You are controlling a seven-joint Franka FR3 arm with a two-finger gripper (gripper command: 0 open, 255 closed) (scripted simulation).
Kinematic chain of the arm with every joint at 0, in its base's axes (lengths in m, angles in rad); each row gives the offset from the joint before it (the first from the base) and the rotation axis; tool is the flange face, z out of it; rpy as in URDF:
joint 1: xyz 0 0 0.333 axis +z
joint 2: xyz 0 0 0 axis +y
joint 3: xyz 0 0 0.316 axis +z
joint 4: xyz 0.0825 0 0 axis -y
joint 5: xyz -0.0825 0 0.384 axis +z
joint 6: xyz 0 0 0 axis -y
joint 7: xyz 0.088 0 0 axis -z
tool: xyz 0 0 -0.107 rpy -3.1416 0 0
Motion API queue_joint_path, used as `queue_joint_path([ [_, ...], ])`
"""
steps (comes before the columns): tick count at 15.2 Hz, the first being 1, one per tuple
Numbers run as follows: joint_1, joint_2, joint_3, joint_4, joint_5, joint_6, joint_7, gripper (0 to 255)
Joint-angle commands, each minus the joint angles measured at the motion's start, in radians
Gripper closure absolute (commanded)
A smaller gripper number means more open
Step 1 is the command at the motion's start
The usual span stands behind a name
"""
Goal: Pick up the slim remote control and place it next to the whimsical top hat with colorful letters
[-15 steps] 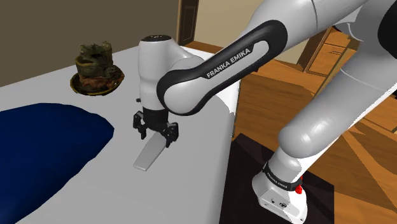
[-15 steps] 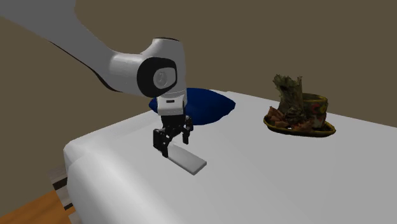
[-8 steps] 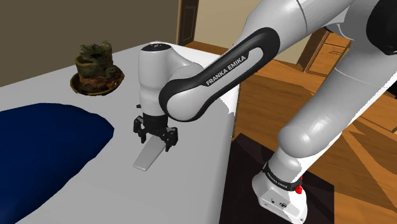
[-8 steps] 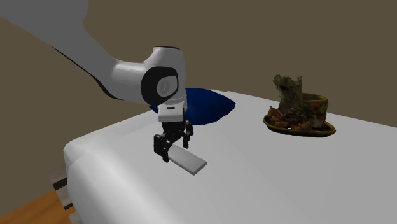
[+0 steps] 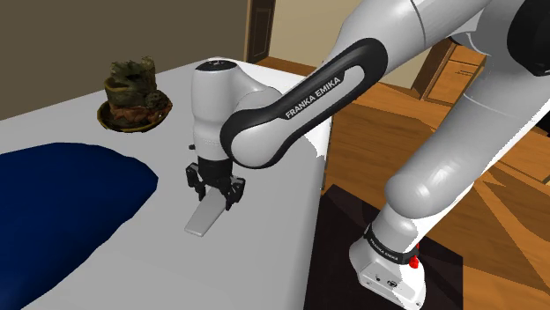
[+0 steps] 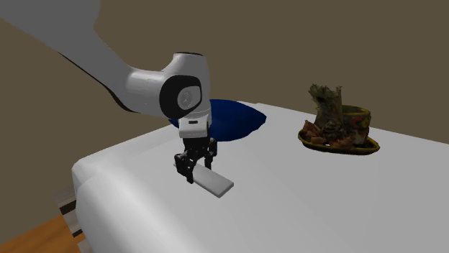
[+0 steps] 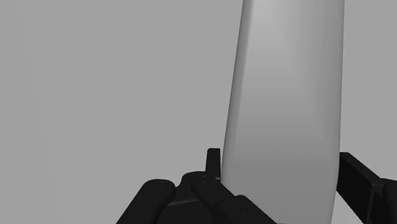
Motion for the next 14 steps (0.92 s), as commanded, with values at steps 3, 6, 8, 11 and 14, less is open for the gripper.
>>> queue_joint_path([
  [3,0.000,0.000,0.000,0.000,0.000,0.000,0.000,255],
  [6,0.002,-0.016,-0.003,0.005,0.018,-0.014,-0.014,255],
  [8,0.007,-0.048,-0.010,0.015,0.052,-0.044,-0.039,255],
  [11,0.016,-0.090,-0.025,0.032,0.092,-0.090,-0.069,255],
  [14,0.026,-0.127,-0.041,0.051,0.124,-0.135,-0.094,255],
])
